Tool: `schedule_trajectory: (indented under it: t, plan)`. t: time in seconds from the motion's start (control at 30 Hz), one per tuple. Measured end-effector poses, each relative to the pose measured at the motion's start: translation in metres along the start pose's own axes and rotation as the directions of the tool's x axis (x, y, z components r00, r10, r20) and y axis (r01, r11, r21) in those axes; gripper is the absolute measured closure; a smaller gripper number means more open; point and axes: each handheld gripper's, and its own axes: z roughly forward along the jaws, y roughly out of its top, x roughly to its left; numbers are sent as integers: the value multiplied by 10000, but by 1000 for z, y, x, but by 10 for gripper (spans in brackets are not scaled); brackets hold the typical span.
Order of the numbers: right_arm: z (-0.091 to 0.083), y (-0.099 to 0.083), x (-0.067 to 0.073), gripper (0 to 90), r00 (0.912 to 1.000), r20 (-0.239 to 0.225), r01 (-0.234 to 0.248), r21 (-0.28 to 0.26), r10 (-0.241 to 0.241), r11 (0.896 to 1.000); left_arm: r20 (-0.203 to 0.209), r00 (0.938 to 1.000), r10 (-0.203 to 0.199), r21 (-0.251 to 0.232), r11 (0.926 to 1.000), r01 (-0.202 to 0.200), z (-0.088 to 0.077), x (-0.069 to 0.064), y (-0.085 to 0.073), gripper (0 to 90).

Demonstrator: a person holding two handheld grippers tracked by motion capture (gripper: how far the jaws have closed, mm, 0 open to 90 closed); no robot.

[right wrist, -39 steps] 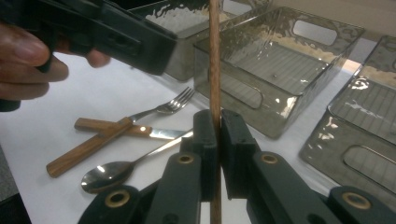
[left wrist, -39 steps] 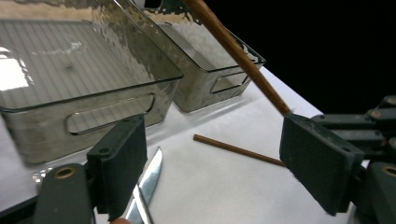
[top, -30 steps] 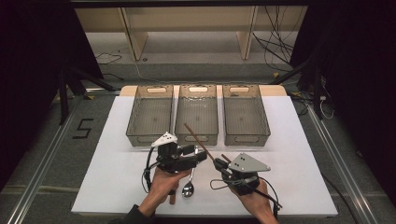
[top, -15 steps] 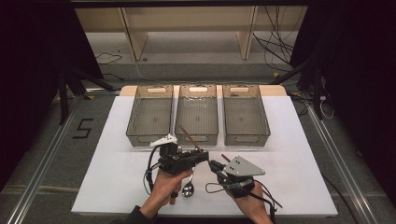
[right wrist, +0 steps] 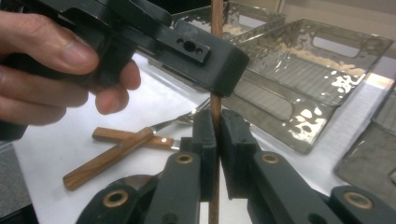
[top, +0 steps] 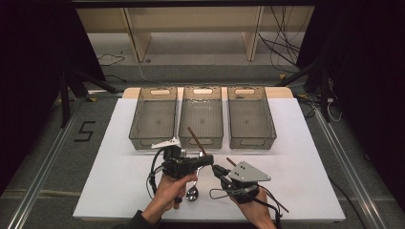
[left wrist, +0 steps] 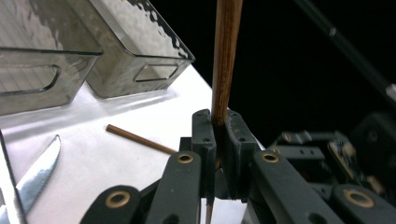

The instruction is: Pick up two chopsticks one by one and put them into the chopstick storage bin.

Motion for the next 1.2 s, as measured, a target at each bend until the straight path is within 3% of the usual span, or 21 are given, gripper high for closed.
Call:
schedule_trajectory:
  t: [0.07,0.13,0.17,0.23,0.53,0.73,0.83,0.9,1.03,1.2]
  plan:
    - [-2,-1,-2,762,9995,-243,-211,-158,207,9997,16,10000,83,-1,10000,-83,-3,-1,3,849]
    - [-6,0,-5,631,9985,-505,-243,-223,232,9995,-232,9989,402,-6,9992,-402,-8,-1,8,850]
    - [-6,0,-5,631,9985,-505,-243,-223,232,9995,-307,9983,501,-10,9987,-501,-11,0,11,850]
    - [-14,0,-9,515,9986,-513,-128,-86,124,9999,-384,9980,499,-62,9987,-501,-18,4,17,850]
    - [-33,-16,-31,329,9974,-257,-665,199,670,9976,-1244,9898,698,294,9973,-666,-46,23,59,849]
    - [-42,-25,-44,284,9955,140,-942,373,937,9949,-1632,9836,763,415,9967,-704,-59,31,91,849]
    - [-48,-28,-51,270,9937,225,-1107,498,1097,9926,-1963,9758,961,476,9949,-884,-66,31,107,849]
    - [-49,-30,-53,269,9929,295,-1170,492,1156,9919,-2052,9738,978,430,9949,-909,-70,32,118,849]
    - [-53,-38,-60,245,9866,270,-1623,642,1609,9846,-2308,9661,1160,499,9930,-1073,-76,32,136,849]
    - [-54,-42,-63,242,9832,287,-1817,679,1801,9810,-2776,9526,1243,624,9918,-1112,-83,35,158,849]
